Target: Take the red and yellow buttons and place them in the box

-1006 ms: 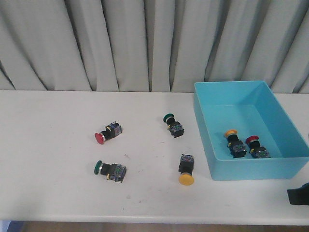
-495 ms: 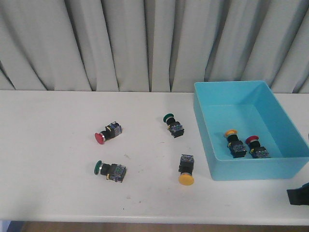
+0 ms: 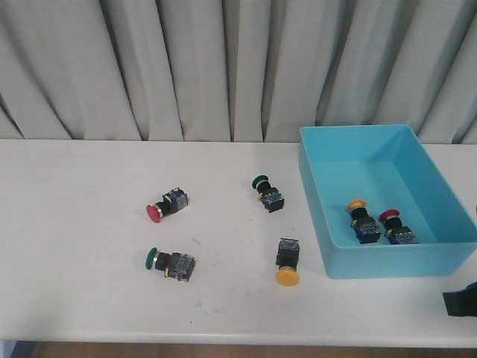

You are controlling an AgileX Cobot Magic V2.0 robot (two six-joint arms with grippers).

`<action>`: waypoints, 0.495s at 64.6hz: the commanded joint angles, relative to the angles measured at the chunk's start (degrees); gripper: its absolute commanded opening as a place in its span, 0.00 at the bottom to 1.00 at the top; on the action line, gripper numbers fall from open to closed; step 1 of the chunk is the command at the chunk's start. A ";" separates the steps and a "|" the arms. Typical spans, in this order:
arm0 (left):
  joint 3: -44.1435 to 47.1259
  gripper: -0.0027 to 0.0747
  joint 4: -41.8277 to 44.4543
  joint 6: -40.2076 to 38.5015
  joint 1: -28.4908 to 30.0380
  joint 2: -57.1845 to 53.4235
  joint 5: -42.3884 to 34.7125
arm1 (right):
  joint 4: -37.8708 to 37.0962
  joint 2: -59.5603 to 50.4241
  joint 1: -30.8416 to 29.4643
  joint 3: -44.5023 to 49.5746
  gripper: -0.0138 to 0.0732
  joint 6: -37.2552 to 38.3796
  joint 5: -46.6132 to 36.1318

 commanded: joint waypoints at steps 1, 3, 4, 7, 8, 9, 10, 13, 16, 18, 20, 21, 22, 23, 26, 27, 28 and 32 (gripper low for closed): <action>2.83 0.02 -0.52 -0.56 -0.03 -0.78 -3.86 | 0.05 -0.48 -0.19 -1.36 0.15 -0.24 -1.98; 2.83 0.02 -0.52 -0.56 -0.03 -0.78 -3.86 | 0.05 -0.48 -0.19 -1.36 0.15 -0.24 -1.98; 2.83 0.02 -0.52 -0.56 -0.03 -0.78 -3.86 | 0.05 -0.48 -0.19 -1.36 0.15 -0.24 -1.98; 2.83 0.02 -0.52 -0.56 -0.03 -0.78 -3.86 | 0.05 -0.48 -0.19 -1.36 0.15 -0.24 -1.98; 2.83 0.02 -0.52 -0.56 -0.03 -0.78 -3.86 | 0.05 -0.48 -0.19 -1.36 0.15 -0.24 -1.98; 2.83 0.02 -0.52 -0.56 -0.03 -0.78 -3.86 | 0.05 -0.48 -0.19 -1.36 0.15 -0.24 -1.98; 2.83 0.02 -0.52 -0.56 -0.03 -0.78 -3.86 | 0.05 -0.48 -0.19 -1.36 0.15 -0.24 -1.98; 2.83 0.02 -0.52 -0.56 -0.03 -0.78 -3.86 | 0.05 -0.48 -0.19 -1.36 0.15 -0.24 -1.98; 2.83 0.02 -0.52 -0.56 -0.03 -0.78 -3.86 | 0.05 -0.48 -0.19 -1.36 0.15 -0.24 -1.98; 2.83 0.02 -0.52 -0.56 -0.03 -0.78 -3.86 | 0.05 -0.48 -0.19 -1.36 0.15 -0.24 -1.98; 2.83 0.02 -0.52 -0.56 -0.03 -0.78 -3.86 | 0.05 -0.48 -0.19 -1.36 0.15 -0.24 -1.98; 2.83 0.02 -0.52 -0.56 -0.03 -0.78 -3.86 | 0.05 -0.48 -0.19 -1.36 0.15 -0.24 -1.98; 2.83 0.02 -0.52 -0.56 -0.03 -0.78 -3.86 | 0.05 -0.48 -0.19 -1.36 0.15 -0.24 -1.98; 2.83 0.02 -0.52 -0.56 -0.03 -0.78 -3.86 | 0.05 -0.48 -0.19 -1.36 0.15 -0.24 -1.98; 2.83 0.02 -0.52 -0.56 -0.03 -0.78 -3.86 | 0.05 -0.48 -0.19 -1.36 0.15 -0.24 -1.98; 2.83 0.02 -0.52 -0.56 -0.03 -0.78 -3.86 | 0.05 -0.48 -0.19 -1.36 0.15 -0.24 -1.98; 2.83 0.02 -0.52 -0.56 -0.03 -0.78 -3.86 | 0.05 -0.48 -0.19 -1.36 0.15 -0.24 -1.98; 2.83 0.02 -0.52 -0.56 -0.03 -0.78 -3.86 | 0.05 -0.48 -0.19 -1.36 0.15 -0.24 -2.36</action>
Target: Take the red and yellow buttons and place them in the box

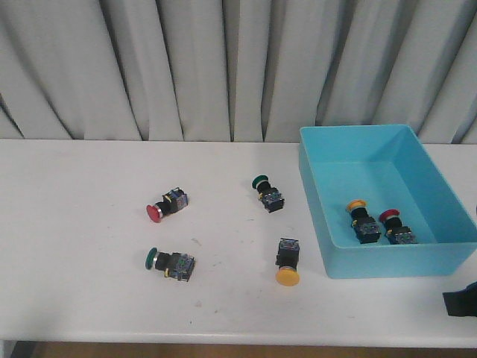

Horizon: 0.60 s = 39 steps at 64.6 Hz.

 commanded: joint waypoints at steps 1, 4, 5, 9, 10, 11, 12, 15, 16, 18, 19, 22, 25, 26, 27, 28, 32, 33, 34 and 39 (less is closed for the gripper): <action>2.83 0.02 -0.52 -0.50 -0.03 -0.78 -3.86 | -0.14 -0.48 -0.19 -1.36 0.15 -0.24 -2.73; 2.83 0.02 -0.52 -0.50 -0.03 -0.78 -3.86 | -1.55 -1.53 -0.25 -1.36 0.15 -0.64 -5.42; 2.83 0.02 -0.52 -0.50 -0.03 -0.78 -3.86 | -2.00 -2.16 -0.25 -1.36 0.15 -0.59 -6.27; 2.83 0.02 -0.52 -0.50 -0.03 -0.78 -3.86 | -2.57 -5.47 -0.35 -0.02 0.15 -0.29 -10.63; 2.83 0.02 -0.52 -0.50 -0.03 -0.78 -3.86 | -2.57 -6.34 -0.35 0.41 0.15 -0.36 -11.86; 2.83 0.02 -0.52 -0.50 -0.03 -0.78 -3.86 | -2.57 -7.28 -0.35 1.12 0.15 -0.35 -13.16; 2.83 0.02 -0.52 -0.50 -0.03 -0.78 -3.86 | -2.57 -8.28 -0.35 1.68 0.15 -0.45 -14.47; 2.83 0.02 -0.52 -0.50 -0.08 -0.78 -3.86 | -2.57 -12.15 -0.35 3.80 0.15 -0.45 -19.48; 2.83 0.02 -0.52 -0.50 -0.08 -0.78 -3.86 | -2.57 -13.33 -0.35 4.62 0.15 -0.45 -20.96; 2.83 0.02 -0.52 -0.50 -0.08 -0.78 -3.86 | -2.57 -15.67 -0.35 6.92 0.15 -0.45 -23.93; 2.83 0.02 -0.52 -0.50 -0.08 -0.78 -3.86 | -2.57 -16.88 -0.35 7.92 0.15 -0.45 -25.45; 2.83 0.02 -0.52 -0.50 -0.08 -0.78 -3.86 | -2.57 -21.12 -0.35 11.23 0.15 -0.50 -30.61; 2.83 0.02 -0.52 -0.50 -0.08 -0.78 -3.86 | -2.19 -25.40 -0.35 15.41 0.15 -0.45 -35.50; 2.83 0.02 -0.52 -0.50 -0.08 -0.78 -3.86 | -2.05 -26.60 -0.35 16.63 0.15 -0.45 -36.83; 2.83 0.02 -0.52 -0.50 -0.08 -0.78 -3.86 | -1.97 -27.78 -0.35 18.46 0.15 -0.45 -38.12; 2.83 0.02 -0.52 -0.50 -0.08 -0.78 -3.86 | -1.89 -28.96 -0.35 19.71 0.15 -0.41 -39.35; 2.83 0.02 -0.57 -0.50 -0.09 -0.78 -3.86 | -1.66 -34.64 -0.35 25.22 0.15 -0.15 -44.85; 2.83 0.02 -0.57 -0.50 -0.09 -0.78 -3.86 | -1.60 -35.72 -0.35 26.39 0.15 -0.15 -45.82; 2.83 0.02 -0.57 -0.50 -0.09 -0.78 -3.86 | -1.55 -36.80 -0.35 27.55 0.15 -0.15 -46.76; 2.83 0.02 -0.57 -0.50 -0.09 -0.78 -3.86 | -1.46 -42.69 -0.35 33.93 0.15 -0.15 -51.30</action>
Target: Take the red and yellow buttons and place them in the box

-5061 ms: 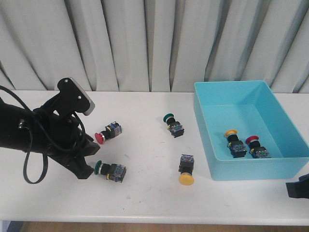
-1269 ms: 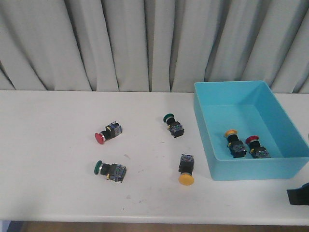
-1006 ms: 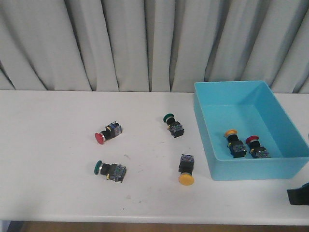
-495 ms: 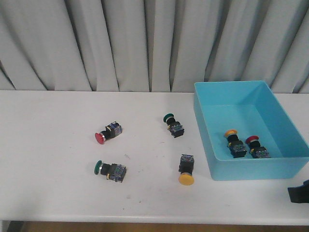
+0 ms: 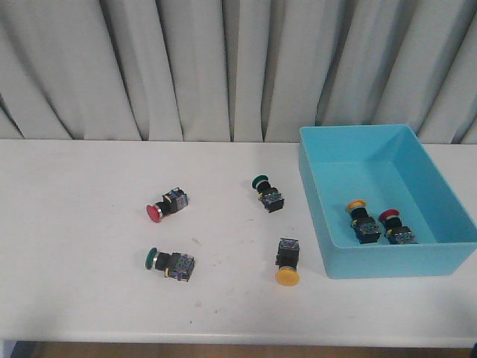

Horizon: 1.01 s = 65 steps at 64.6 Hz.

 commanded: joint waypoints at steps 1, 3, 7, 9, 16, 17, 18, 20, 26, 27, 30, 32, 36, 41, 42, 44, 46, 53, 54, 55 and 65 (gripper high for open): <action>2.82 0.02 -0.57 -0.50 -0.09 -0.78 -3.93 | 0.23 -5.08 -0.35 5.11 0.15 -0.15 -10.37; 2.82 0.02 -0.57 -0.50 -0.09 -0.78 -3.93 | 0.23 -7.09 -0.35 7.29 0.15 -0.15 -11.50; 2.82 0.02 -0.57 -0.50 -0.09 -0.78 -3.93 | 0.23 -10.58 -0.35 10.66 0.15 -0.15 -13.74; 2.82 0.02 -0.57 -0.50 -0.09 -0.78 -3.93 | 0.23 -11.84 -0.35 11.80 0.15 -0.15 -14.30; 2.82 0.02 -0.57 -0.50 -0.09 -0.78 -3.93 | 0.06 -15.51 -0.35 11.66 0.15 -0.32 -10.25; 2.82 0.02 -0.57 -0.50 -0.09 -0.78 -3.93 | -0.01 -15.56 -0.35 11.63 0.15 -0.32 -10.25; 2.82 0.02 -0.57 -0.50 -0.09 -0.78 -3.93 | -0.01 -15.56 -0.35 11.63 0.15 -0.32 -10.25; 2.82 0.02 -0.57 -0.50 -0.09 -0.78 -3.93 | -0.02 -15.51 -0.35 11.63 0.15 -0.25 -10.25; 2.82 0.02 -0.57 -0.50 -0.09 -0.78 -3.93 | -0.02 -15.44 -0.35 11.63 0.15 -0.25 -10.30; 2.82 0.02 -0.57 -0.50 -0.09 -0.78 -3.93 | -0.02 -15.44 -0.35 11.63 0.15 -0.25 -10.30; 2.82 0.02 -0.57 -0.50 -0.09 -0.78 -3.93 | -0.02 -15.34 -0.35 11.63 0.15 -0.25 -10.36; 2.82 0.02 -0.57 -0.50 -0.09 -0.78 -3.93 | -0.02 -15.35 -0.35 11.63 0.15 -0.25 -10.27; 2.82 0.02 -0.57 -0.50 -0.09 -0.78 -3.93 | -0.15 -15.35 -0.35 11.63 0.15 -0.25 -10.22; 2.82 0.03 -0.57 -0.50 -0.09 -0.78 -3.93 | -0.20 -15.35 -0.35 11.63 0.15 -0.25 -10.29; 2.82 0.03 -0.57 -0.50 -0.09 -0.78 -3.93 | -0.13 -15.35 -0.35 11.63 0.15 -0.09 -10.29; 2.82 0.03 -0.57 -0.50 -0.09 -0.78 -3.93 | 0.05 -15.35 -0.35 11.63 0.15 0.21 -10.29; 2.82 0.03 -0.57 -0.50 -0.09 -0.78 -3.93 | -0.18 -15.35 -0.35 11.63 0.15 0.97 -10.29; 2.82 0.03 -0.57 -0.50 -0.09 -0.78 -3.93 | -3.42 -15.35 -0.35 11.63 0.15 5.12 -10.24; 2.82 0.03 -0.57 -0.50 -0.09 -0.78 -3.93 | -4.03 -15.35 -0.35 11.63 0.15 5.85 -10.24; 2.82 0.03 -0.57 -0.50 -0.09 -0.78 -3.93 | -4.49 -15.35 -0.35 11.63 0.15 6.31 -10.24; 2.82 0.03 -0.57 -0.50 -0.09 -0.78 -3.93 | -6.63 -15.35 -0.35 11.63 0.15 7.28 -10.32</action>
